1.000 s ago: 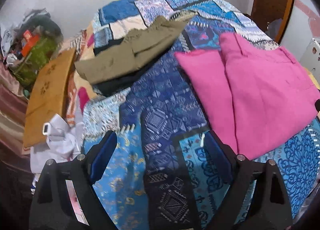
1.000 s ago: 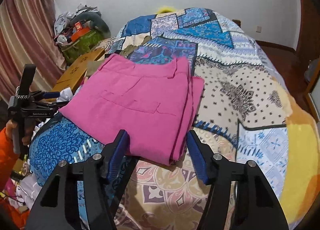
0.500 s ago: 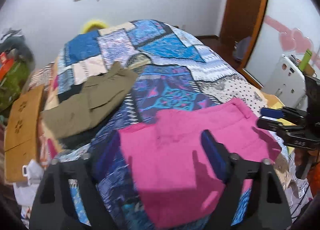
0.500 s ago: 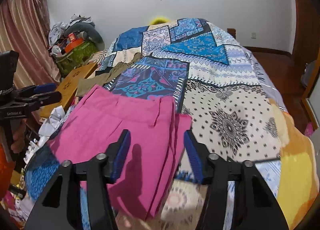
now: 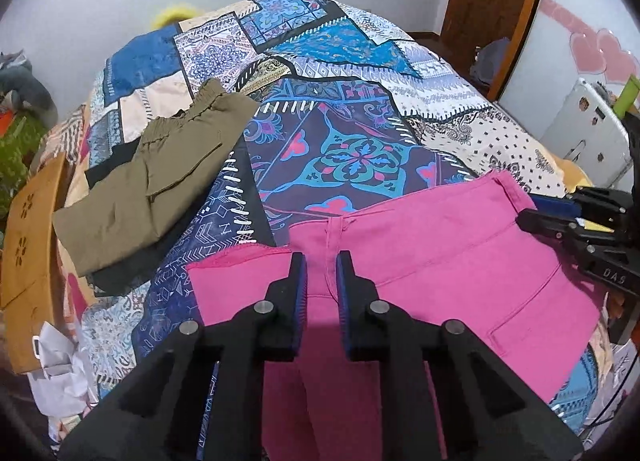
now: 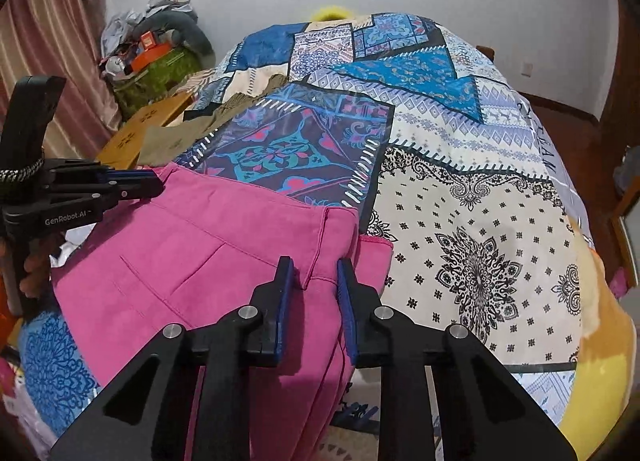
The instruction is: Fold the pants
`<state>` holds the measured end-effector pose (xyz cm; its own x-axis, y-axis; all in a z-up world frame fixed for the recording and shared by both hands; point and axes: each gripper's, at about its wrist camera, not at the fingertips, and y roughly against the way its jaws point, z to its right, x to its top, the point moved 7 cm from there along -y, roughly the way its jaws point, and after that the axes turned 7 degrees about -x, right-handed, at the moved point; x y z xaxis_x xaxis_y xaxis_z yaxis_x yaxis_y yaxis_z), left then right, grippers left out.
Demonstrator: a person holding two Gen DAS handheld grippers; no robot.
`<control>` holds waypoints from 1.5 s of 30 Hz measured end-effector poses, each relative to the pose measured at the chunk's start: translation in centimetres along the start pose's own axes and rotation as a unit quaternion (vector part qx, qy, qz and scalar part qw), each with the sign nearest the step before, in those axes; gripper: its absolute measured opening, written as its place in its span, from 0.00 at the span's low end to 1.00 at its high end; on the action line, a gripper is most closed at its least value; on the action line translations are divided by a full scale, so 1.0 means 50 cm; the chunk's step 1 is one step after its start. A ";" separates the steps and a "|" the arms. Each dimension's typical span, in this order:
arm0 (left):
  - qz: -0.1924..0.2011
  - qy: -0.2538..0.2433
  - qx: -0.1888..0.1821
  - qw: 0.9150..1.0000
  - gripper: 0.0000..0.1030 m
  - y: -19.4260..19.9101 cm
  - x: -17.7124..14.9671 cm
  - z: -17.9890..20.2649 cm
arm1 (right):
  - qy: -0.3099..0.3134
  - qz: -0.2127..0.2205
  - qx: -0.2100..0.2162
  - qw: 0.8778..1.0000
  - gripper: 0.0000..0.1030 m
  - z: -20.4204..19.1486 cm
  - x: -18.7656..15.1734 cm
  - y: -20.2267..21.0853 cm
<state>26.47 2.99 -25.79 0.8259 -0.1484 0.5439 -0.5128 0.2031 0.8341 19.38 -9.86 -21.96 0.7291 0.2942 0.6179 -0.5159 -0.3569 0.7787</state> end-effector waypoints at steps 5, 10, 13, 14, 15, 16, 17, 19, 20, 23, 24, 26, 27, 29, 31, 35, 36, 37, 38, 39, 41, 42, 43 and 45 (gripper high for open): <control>0.007 0.005 0.002 1.000 0.21 0.010 0.002 -0.006 | -0.005 -0.003 0.002 1.000 0.19 0.003 0.002 0.000; 0.030 0.029 0.000 0.999 0.30 0.056 0.007 -0.018 | -0.011 0.004 -0.010 1.000 0.21 0.000 0.013 0.025; 0.048 0.031 0.012 0.998 0.42 0.092 0.006 -0.024 | -0.016 0.018 -0.012 1.000 0.21 -0.002 0.022 0.056; 0.056 0.034 0.013 0.998 0.49 0.107 0.005 -0.027 | -0.017 0.022 -0.011 1.000 0.23 -0.004 0.024 0.062; 0.061 0.037 0.013 0.997 0.53 0.117 0.003 -0.029 | -0.018 0.028 -0.011 0.999 0.27 -0.006 0.026 0.071; 0.066 0.041 0.014 0.997 0.60 0.128 0.001 -0.031 | -0.019 0.034 -0.012 0.999 0.29 -0.008 0.028 0.082; 0.071 0.044 0.015 0.996 0.66 0.138 -0.002 -0.034 | -0.019 0.039 -0.013 0.999 0.36 -0.011 0.028 0.089; 0.072 0.051 0.014 0.996 0.75 0.149 -0.011 -0.039 | -0.023 0.050 -0.015 0.998 0.49 -0.014 0.026 0.106; 0.069 0.054 0.009 0.996 0.78 0.150 -0.017 -0.040 | -0.025 0.053 -0.017 0.998 0.55 -0.016 0.025 0.109; 0.051 0.063 -0.004 0.997 0.79 0.140 -0.040 -0.043 | -0.035 0.052 -0.019 0.998 0.60 -0.015 0.011 0.113; 0.042 0.066 -0.006 0.997 0.79 0.132 -0.049 -0.044 | -0.038 0.048 -0.018 0.998 0.60 -0.014 0.006 0.110; 0.025 0.072 -0.011 0.997 0.79 0.114 -0.069 -0.046 | -0.045 0.029 -0.014 0.998 0.60 -0.012 -0.013 0.094; 0.013 0.079 -0.017 0.997 0.79 0.100 -0.079 -0.048 | -0.049 0.021 -0.011 0.998 0.60 -0.010 -0.021 0.087; -0.003 0.091 -0.029 0.995 0.79 0.083 -0.093 -0.050 | -0.062 -0.001 -0.004 0.998 0.60 -0.005 -0.041 0.065; -0.011 0.106 -0.046 0.993 0.79 0.069 -0.100 -0.052 | -0.075 -0.016 0.008 0.997 0.60 0.000 -0.056 0.053; -0.023 0.122 -0.078 0.989 0.79 0.049 -0.095 -0.048 | -0.096 -0.030 0.033 0.994 0.60 0.009 -0.067 0.037; -0.027 0.123 -0.086 0.988 0.79 0.043 -0.092 -0.046 | -0.100 -0.031 0.038 0.994 0.60 0.010 -0.065 0.032; -0.032 0.123 -0.093 0.987 0.79 0.036 -0.090 -0.044 | -0.101 -0.032 0.040 0.994 0.60 0.010 -0.064 0.030; -0.037 0.123 -0.098 0.987 0.79 0.029 -0.088 -0.042 | -0.101 -0.033 0.042 0.993 0.60 0.010 -0.063 0.027; -0.040 0.123 -0.103 0.986 0.79 0.023 -0.086 -0.041 | -0.102 -0.033 0.044 0.993 0.57 0.009 -0.062 0.024; -0.042 0.125 -0.112 0.985 0.79 0.017 -0.081 -0.040 | -0.103 -0.034 0.048 0.993 0.52 0.008 -0.061 0.016; -0.040 0.123 -0.117 0.985 0.78 0.017 -0.080 -0.039 | -0.105 -0.035 0.051 0.993 0.48 0.007 -0.060 0.014; -0.040 0.121 -0.120 0.985 0.75 0.016 -0.079 -0.038 | -0.107 -0.036 0.055 0.992 0.46 0.007 -0.059 0.012; -0.038 0.116 -0.129 0.984 0.67 0.019 -0.077 -0.033 | -0.110 -0.037 0.060 0.992 0.38 0.006 -0.056 0.011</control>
<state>23.21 5.32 -27.23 0.9059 0.0462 0.4210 -0.3963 0.4433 0.8040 17.18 -11.16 -23.30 0.8496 0.1282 0.5116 -0.4106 -0.4481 0.7941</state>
